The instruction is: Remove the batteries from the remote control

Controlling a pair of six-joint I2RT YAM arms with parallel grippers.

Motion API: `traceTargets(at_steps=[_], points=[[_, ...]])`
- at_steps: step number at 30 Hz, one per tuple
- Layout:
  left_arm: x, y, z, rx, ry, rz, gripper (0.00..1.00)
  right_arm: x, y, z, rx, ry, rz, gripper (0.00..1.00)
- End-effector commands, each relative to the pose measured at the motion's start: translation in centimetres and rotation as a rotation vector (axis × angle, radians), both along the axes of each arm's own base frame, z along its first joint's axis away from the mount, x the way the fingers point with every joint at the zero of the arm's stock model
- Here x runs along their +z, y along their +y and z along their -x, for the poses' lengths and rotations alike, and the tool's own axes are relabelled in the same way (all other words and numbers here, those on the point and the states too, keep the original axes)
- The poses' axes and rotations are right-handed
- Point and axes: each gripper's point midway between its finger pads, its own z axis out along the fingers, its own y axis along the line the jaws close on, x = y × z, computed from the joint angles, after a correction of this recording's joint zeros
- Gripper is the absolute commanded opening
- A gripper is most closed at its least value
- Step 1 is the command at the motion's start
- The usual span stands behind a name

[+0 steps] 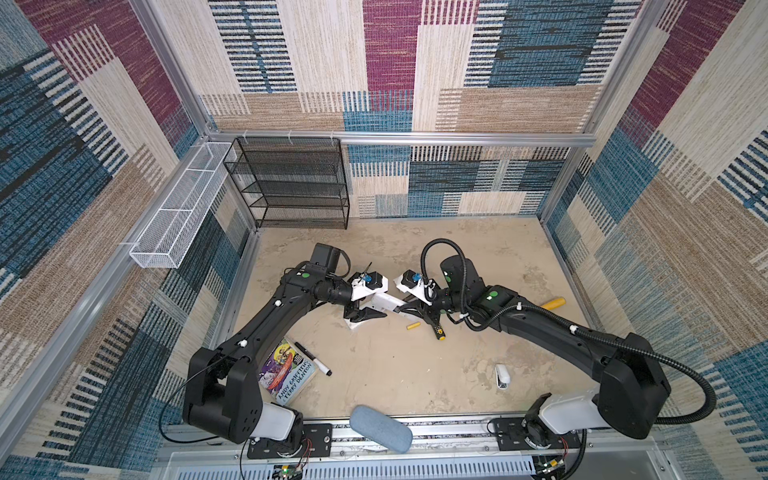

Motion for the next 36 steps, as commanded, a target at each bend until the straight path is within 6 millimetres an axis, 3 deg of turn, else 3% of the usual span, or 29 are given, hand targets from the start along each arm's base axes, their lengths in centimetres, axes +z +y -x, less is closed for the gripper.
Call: traceTargets(at_steps=[1,16,24,31,34,36], points=[[0.3,-0.2,0.3,-0.017,0.009,0.016,0.64,1.2,0.7,-0.1,0.031,-0.035,-0.039,0.0],[0.0,0.0,-0.5,0.028,0.019,-0.026,0.33,2.1,1.0,0.1,0.058,-0.051,-0.058,0.0],[0.0,-0.1,-0.4,0.02,0.035,-0.029,0.22,2.2,1.0,0.1,0.064,-0.051,-0.051,0.02],[-0.1,-0.1,-0.2,0.009,0.055,-0.034,0.06,2.3,1.2,-0.1,0.068,-0.057,-0.052,0.1],[-0.2,0.0,-0.2,0.011,0.051,-0.04,0.03,2.2,1.3,-0.3,0.069,-0.055,-0.047,0.2],[-0.2,0.0,-0.2,0.013,0.051,-0.043,0.01,2.2,1.4,-0.4,0.066,-0.055,-0.044,0.31]])
